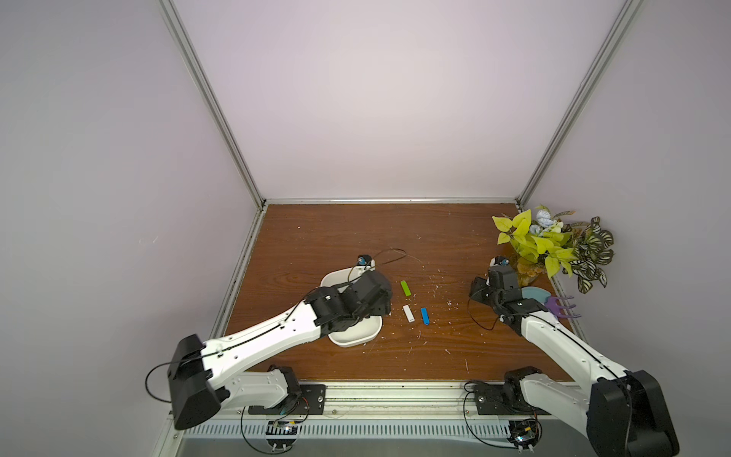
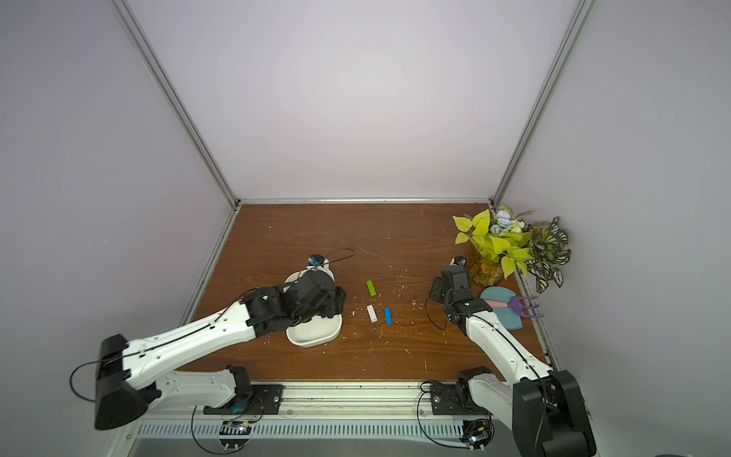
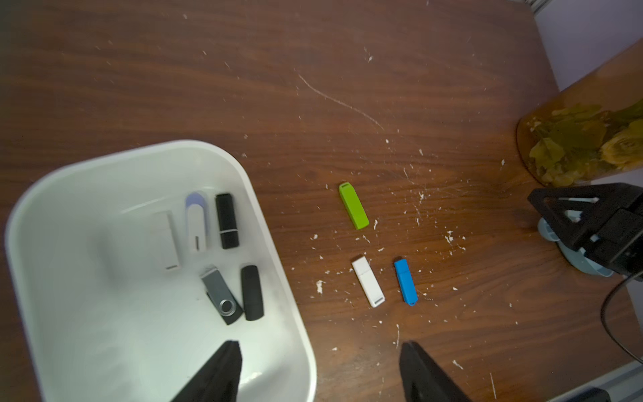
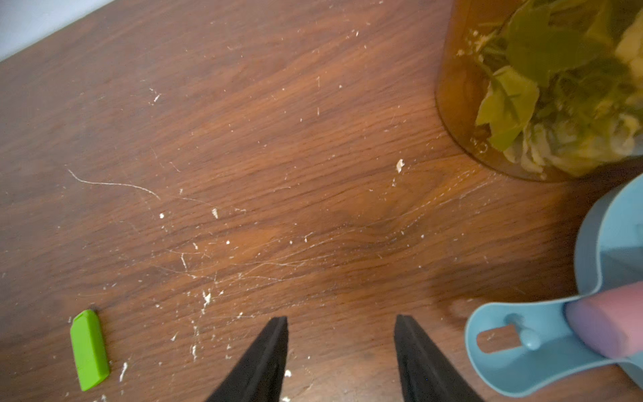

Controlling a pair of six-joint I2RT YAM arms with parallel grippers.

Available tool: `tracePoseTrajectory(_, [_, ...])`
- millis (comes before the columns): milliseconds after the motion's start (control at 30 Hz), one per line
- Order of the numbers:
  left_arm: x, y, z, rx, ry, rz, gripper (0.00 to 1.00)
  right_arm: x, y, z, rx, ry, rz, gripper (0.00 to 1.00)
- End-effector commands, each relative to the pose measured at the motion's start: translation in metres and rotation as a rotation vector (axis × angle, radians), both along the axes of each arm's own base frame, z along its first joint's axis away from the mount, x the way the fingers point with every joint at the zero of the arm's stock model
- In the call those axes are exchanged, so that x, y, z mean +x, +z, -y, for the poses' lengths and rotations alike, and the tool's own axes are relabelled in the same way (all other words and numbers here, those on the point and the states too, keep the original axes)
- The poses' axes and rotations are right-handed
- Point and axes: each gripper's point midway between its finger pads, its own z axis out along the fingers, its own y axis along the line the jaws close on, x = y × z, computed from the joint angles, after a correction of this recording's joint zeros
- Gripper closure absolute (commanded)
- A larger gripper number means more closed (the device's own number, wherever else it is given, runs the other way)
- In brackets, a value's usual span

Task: Put the usb flash drive into the storage box
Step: Pick up the USB flash from the center of the board.

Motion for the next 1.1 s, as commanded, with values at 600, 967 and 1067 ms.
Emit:
tracePoseTrajectory(600, [0.009,-0.137,0.101,0.211,0.050,-0.213,0.47,0.006,-0.001,-0.012,0.120,0.023,0.141,0.46])
tracePoseTrajectory(967, [0.008,-0.170,0.091,0.279,0.060,-0.249,0.55,0.007,-0.002,-0.015,0.128,0.035,0.134,0.46])
tracePoseTrajectory(1067, [0.009,-0.177,0.081,0.307,0.075,-0.248,0.62,0.006,-0.004,-0.015,0.128,0.036,0.128,0.46])
